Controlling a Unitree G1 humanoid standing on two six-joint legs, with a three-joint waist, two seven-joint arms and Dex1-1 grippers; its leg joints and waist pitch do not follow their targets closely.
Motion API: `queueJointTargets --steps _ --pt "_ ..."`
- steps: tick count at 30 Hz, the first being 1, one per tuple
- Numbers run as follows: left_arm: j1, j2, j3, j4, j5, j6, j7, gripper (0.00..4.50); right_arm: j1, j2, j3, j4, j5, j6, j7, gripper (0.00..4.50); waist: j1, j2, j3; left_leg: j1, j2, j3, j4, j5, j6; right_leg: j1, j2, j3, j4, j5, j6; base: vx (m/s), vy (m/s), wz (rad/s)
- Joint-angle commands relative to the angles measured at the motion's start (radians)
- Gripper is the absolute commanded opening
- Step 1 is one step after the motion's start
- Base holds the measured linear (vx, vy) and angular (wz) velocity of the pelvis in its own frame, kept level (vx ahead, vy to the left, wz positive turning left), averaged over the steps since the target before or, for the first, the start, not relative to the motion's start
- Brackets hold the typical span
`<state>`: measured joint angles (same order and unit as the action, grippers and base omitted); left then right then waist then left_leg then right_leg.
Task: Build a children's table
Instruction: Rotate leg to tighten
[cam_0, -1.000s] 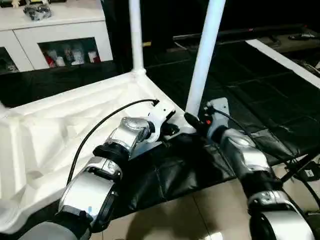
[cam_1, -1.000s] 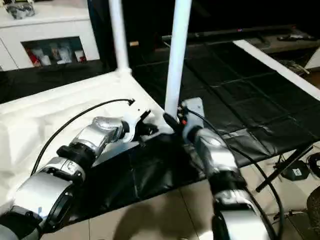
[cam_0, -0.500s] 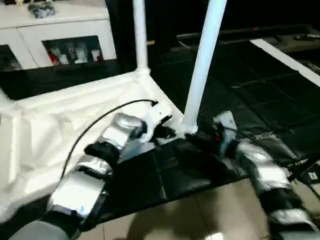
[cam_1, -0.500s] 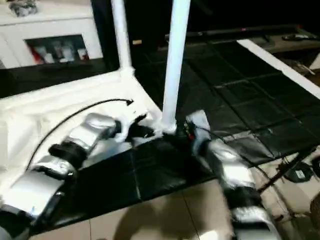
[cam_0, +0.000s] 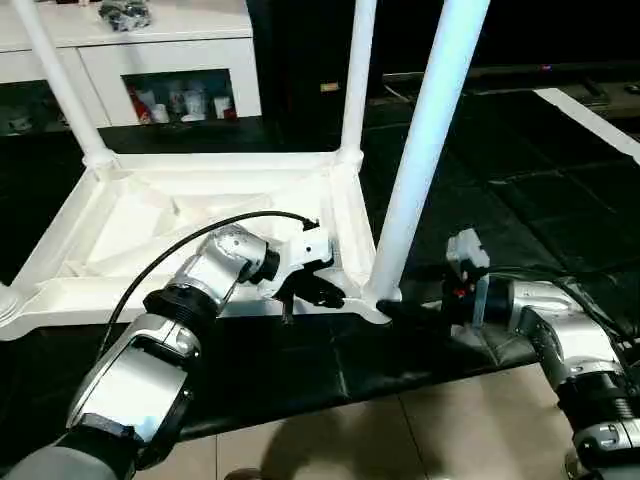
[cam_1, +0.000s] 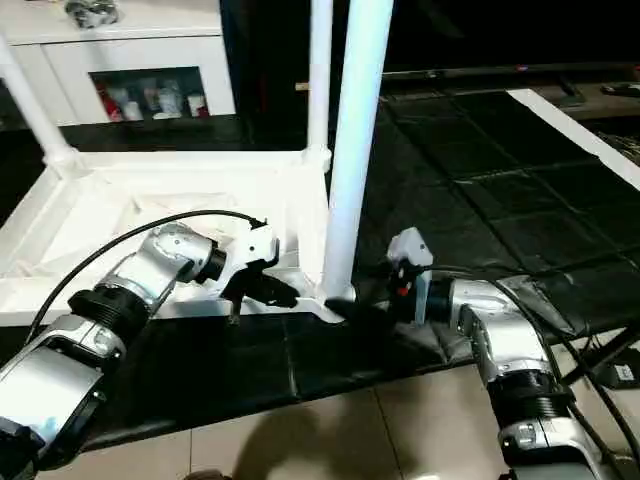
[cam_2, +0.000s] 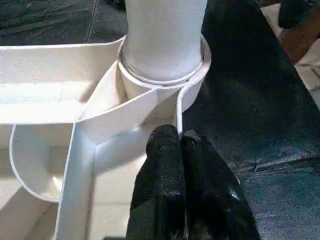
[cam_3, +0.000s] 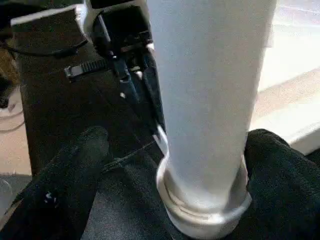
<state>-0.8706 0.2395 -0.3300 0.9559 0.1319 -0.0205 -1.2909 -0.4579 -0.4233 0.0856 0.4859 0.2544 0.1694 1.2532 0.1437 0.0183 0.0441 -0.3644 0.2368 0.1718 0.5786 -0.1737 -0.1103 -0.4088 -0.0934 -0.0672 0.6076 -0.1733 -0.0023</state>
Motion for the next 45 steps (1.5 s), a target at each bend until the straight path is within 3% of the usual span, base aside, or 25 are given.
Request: queueJointTargets --steps 1,2,4,5,10,13,14,19,29,36,37,41,45 --pt "-0.007 -0.006 -0.023 -0.003 0.012 0.021 -0.019 0.00 -0.015 -0.008 0.015 -0.005 -0.013 -0.017 0.030 4.43 -0.004 -0.016 -0.063 0.007 -0.010 0.017 -0.061 -0.194 0.058 0.058 -0.039 0.030 -0.069 -0.186 -0.233 0.000 0.000 0.00" --pt "-0.006 -0.005 -0.026 -0.006 0.011 0.023 -0.026 0.43 -0.016 -0.008 0.019 -0.006 -0.016 -0.021 0.033 4.50 -0.004 -0.017 -0.064 0.006 -0.010 0.017 -0.061 -0.190 0.058 0.058 -0.038 0.030 -0.069 -0.187 -0.229 0.000 0.000 0.00" --pt "-0.006 -0.004 -0.028 -0.007 0.011 0.022 -0.030 0.59 -0.016 -0.009 0.021 -0.007 -0.018 -0.024 0.035 4.50 -0.004 -0.017 -0.065 0.004 -0.010 0.016 -0.060 -0.180 0.060 0.059 -0.039 0.030 -0.067 -0.172 -0.230 0.000 0.000 0.00" --pt "-0.006 -0.002 -0.030 -0.003 0.018 0.009 -0.013 0.73 -0.018 -0.011 0.024 -0.007 -0.017 -0.026 0.038 4.50 -0.004 -0.017 -0.069 0.002 -0.010 0.015 -0.057 -0.153 0.066 0.061 -0.037 0.030 -0.060 -0.122 -0.238 0.000 0.000 0.00" --pt "-0.011 -0.005 -0.025 0.016 0.027 -0.002 0.006 0.73 -0.015 -0.017 0.024 -0.008 -0.015 -0.035 0.050 4.50 -0.004 -0.020 -0.074 -0.003 -0.015 0.017 -0.047 -0.094 0.100 0.063 -0.033 0.028 -0.048 -0.006 -0.264 0.000 0.000 0.00" --pt "-0.015 -0.013 -0.016 0.021 0.017 0.004 0.003 0.73 -0.016 -0.022 0.027 -0.004 -0.015 -0.042 0.057 4.50 -0.003 -0.019 -0.072 -0.001 -0.013 0.018 -0.049 -0.114 0.101 0.061 -0.034 0.027 -0.052 -0.038 -0.266 0.000 0.000 0.00" --pt "-0.016 -0.016 -0.012 0.020 0.011 0.008 -0.002 0.47 -0.016 -0.022 0.027 -0.004 -0.016 -0.042 0.060 4.50 -0.004 -0.020 -0.070 -0.001 -0.013 0.018 -0.049 -0.124 0.098 0.060 -0.034 0.027 -0.054 -0.057 -0.264 0.000 0.000 0.00" --pt "-0.012 -0.020 -0.007 0.009 -0.019 0.014 -0.052 0.08 -0.018 -0.028 0.028 0.005 -0.019 -0.052 0.076 4.50 -0.003 -0.019 -0.071 -0.001 -0.012 0.018 -0.049 -0.129 0.094 0.060 -0.034 0.028 -0.053 -0.068 -0.262 0.000 0.000 0.00" --pt "0.036 -0.005 -0.052 -0.060 -0.025 -0.021 -0.207 0.08 -0.067 -0.032 0.036 0.098 -0.051 -0.107 0.078 4.50 -0.002 -0.017 -0.069 0.003 -0.008 0.017 -0.051 -0.159 0.084 0.056 -0.037 0.029 -0.055 -0.103 -0.268 0.000 0.000 0.00" --pt "0.072 0.012 -0.113 -0.126 -0.001 -0.055 -0.265 0.08 -0.090 -0.034 0.065 0.120 -0.033 -0.081 0.170 4.50 0.000 -0.018 -0.068 0.005 -0.007 0.018 -0.053 -0.186 0.084 0.055 -0.035 0.029 -0.057 -0.126 -0.266 0.000 0.000 0.00" --pt "0.074 0.011 -0.118 -0.129 0.005 -0.060 -0.264 0.00 -0.091 -0.034 0.071 0.115 -0.025 -0.067 0.194 4.21 0.001 -0.018 -0.067 0.006 -0.006 0.018 -0.053 -0.186 0.085 0.054 -0.036 0.029 -0.057 -0.127 -0.267 0.000 0.000 0.00" --pt "0.083 0.002 -0.123 -0.144 0.011 -0.055 -0.262 0.00 -0.092 -0.023 0.089 0.109 -0.010 -0.036 0.238 4.08 0.005 -0.017 -0.067 0.006 -0.005 0.018 -0.054 -0.186 0.081 0.054 -0.037 0.029 -0.057 -0.135 -0.264 0.000 0.000 0.00" --pt "0.089 -0.001 -0.129 -0.159 0.011 -0.048 -0.258 0.00 -0.100 -0.008 0.098 0.127 -0.009 -0.032 0.251 3.67 0.005 -0.017 -0.068 0.005 -0.005 0.016 -0.055 -0.190 0.071 0.054 -0.038 0.029 -0.059 -0.158 -0.253 0.000 0.000 0.00"
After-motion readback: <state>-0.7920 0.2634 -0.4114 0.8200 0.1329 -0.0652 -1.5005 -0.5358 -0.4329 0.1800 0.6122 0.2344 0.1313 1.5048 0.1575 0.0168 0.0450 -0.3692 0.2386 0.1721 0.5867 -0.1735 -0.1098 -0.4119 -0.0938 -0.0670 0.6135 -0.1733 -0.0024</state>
